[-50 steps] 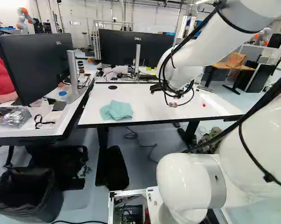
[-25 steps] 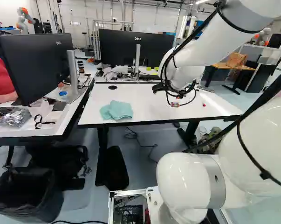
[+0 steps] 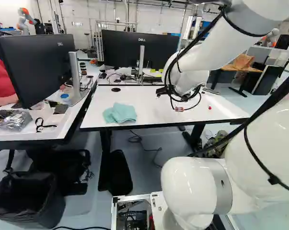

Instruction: Clean the table with the green towel

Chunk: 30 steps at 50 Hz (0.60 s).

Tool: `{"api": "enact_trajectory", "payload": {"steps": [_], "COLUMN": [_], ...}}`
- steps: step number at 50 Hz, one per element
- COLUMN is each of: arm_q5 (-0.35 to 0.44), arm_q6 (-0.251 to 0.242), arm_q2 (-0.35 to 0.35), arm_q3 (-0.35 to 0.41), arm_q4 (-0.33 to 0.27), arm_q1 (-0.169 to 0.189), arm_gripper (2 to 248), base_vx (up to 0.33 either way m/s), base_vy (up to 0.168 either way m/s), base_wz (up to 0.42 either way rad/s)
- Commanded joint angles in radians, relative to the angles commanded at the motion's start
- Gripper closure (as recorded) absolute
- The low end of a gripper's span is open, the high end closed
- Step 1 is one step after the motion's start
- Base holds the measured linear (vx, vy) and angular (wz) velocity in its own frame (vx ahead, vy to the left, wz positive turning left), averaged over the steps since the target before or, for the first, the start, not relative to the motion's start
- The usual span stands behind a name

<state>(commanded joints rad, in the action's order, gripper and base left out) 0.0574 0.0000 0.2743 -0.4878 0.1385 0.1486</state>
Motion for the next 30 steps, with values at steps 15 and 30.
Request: {"api": "enact_trajectory", "payload": {"steps": [15,30], "arm_q5": [0.071,0.168], "arm_q6": [0.000,0.000], "arm_q2": [0.000,0.001], "arm_q3": [0.035,0.082], "arm_q4": [-0.012,-0.028], "arm_q1": [-0.013,-0.031], "arm_gripper": [3,3], "base_vx": [0.000,0.000], "base_vy": [0.000,0.000], "base_wz": [0.000,0.000]}}
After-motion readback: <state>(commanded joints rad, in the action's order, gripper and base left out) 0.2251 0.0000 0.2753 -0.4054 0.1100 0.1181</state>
